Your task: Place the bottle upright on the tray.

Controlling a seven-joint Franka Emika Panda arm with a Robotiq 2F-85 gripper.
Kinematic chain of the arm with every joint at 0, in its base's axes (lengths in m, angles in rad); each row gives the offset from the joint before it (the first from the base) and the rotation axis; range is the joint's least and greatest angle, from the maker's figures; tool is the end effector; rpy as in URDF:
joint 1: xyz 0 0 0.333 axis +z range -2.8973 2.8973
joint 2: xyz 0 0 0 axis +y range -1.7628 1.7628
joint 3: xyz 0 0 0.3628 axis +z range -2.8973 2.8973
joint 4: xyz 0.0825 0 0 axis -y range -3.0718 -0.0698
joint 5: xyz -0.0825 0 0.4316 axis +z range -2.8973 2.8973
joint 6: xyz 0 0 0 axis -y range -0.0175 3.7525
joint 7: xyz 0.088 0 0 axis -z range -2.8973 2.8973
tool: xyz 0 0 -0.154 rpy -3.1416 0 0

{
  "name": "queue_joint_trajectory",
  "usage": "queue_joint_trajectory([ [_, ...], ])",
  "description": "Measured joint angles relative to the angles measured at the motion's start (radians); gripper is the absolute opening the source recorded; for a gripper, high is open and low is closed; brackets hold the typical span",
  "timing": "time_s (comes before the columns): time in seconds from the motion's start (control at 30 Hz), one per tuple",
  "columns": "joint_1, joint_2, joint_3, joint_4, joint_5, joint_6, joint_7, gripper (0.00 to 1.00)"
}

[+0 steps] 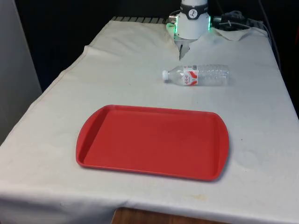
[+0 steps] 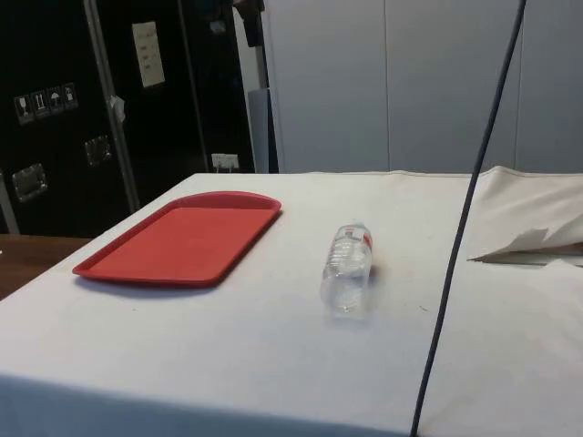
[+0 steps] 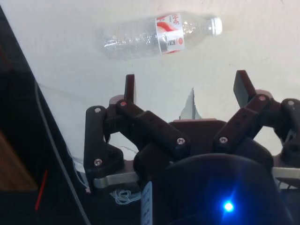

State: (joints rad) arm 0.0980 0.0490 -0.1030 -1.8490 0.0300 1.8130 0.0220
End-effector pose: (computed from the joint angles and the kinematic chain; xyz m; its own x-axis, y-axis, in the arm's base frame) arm 0.6100 0.0016 0.4700 0.9958 -0.0345 -0.0852 -0.0364 -0.9991 -0.0215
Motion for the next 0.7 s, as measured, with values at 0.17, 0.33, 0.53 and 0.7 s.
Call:
queue_joint_trajectory([
  [0.17,0.001,-0.039,0.004,-0.045,0.0,0.001,0.005,1.0],
  [0.33,0.001,-0.071,0.007,-0.087,0.0,0.017,0.01,1.0],
  [0.53,0.001,-0.12,0.012,-0.153,0.0,0.037,0.019,1.0],
  [0.7,0.001,-0.145,0.015,-0.186,0.0,0.047,0.024,1.0],
])
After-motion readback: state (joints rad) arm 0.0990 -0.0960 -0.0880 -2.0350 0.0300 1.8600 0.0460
